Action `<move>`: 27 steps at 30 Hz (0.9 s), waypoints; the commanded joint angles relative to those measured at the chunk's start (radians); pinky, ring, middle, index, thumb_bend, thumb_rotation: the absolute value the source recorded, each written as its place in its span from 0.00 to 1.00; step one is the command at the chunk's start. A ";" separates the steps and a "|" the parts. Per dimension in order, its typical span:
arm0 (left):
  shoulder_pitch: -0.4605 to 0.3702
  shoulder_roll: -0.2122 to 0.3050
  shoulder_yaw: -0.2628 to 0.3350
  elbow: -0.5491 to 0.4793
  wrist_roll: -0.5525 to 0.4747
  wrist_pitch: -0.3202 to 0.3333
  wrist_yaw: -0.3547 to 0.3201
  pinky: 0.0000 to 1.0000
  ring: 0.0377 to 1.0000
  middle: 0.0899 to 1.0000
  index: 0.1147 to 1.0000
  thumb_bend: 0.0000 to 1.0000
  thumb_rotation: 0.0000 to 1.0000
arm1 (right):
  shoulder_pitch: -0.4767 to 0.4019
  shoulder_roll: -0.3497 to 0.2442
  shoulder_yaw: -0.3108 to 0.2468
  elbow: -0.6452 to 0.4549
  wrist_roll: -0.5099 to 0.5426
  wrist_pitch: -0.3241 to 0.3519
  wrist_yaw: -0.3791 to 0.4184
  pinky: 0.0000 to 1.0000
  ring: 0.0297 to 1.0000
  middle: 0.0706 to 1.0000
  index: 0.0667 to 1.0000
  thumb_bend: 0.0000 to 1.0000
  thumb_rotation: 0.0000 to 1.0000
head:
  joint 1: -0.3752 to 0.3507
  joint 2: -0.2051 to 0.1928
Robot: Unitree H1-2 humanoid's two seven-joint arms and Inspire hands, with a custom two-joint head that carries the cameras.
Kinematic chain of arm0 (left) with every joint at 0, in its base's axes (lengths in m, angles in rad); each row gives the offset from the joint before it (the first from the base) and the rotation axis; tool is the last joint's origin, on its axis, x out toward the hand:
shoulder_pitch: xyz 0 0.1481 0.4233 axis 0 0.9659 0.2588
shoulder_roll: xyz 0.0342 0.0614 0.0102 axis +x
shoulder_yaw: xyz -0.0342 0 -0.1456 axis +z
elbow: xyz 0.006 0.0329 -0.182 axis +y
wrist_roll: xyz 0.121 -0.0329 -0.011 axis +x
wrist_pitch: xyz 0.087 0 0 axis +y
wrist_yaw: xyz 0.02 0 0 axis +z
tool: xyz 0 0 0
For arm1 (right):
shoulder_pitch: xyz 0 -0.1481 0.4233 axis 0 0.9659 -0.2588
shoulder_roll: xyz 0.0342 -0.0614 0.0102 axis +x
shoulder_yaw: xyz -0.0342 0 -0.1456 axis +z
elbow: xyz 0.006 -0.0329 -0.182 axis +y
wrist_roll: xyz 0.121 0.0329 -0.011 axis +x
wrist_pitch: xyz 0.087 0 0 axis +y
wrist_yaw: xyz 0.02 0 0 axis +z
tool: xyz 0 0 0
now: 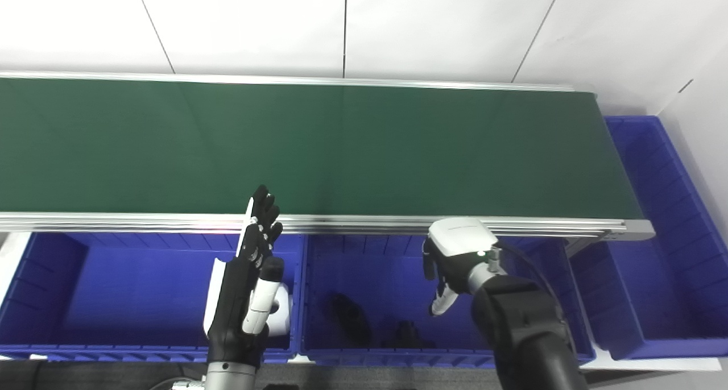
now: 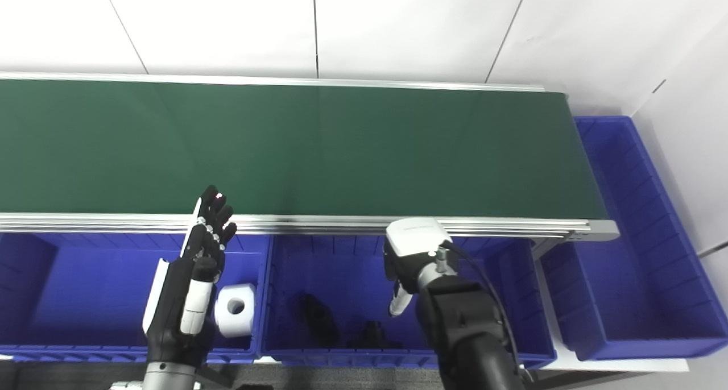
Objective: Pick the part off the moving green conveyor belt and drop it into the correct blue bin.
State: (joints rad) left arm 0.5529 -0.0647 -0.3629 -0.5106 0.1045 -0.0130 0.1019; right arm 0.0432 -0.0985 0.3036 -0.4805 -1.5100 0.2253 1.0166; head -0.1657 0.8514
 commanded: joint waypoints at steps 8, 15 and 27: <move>-0.056 -0.045 0.016 0.071 0.035 -0.120 0.013 1.00 1.00 1.00 1.00 0.69 0.97 | 0.232 0.124 -0.294 -0.236 0.593 0.030 -0.390 0.46 0.56 0.65 0.66 0.77 0.60 | 0.026 -0.083; -0.129 0.036 0.095 0.135 0.049 -0.141 -0.009 1.00 1.00 1.00 1.00 0.75 1.00 | 0.397 0.399 -0.476 -0.003 1.205 -0.197 -0.721 0.61 0.66 0.73 0.71 0.66 0.69 | 0.029 -0.148; -0.198 0.147 0.164 0.247 0.050 -0.213 -0.041 1.00 1.00 1.00 1.00 0.85 0.98 | 0.385 0.408 -0.350 0.268 1.331 -0.484 -0.966 0.85 0.90 0.96 0.93 0.64 0.92 | -0.005 -0.222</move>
State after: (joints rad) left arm 0.3754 0.0718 -0.2016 -0.2485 0.1568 -0.1488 0.0737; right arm 0.4315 0.2320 -0.0724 -0.1909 -0.1935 -0.1506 0.0953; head -0.1626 0.6305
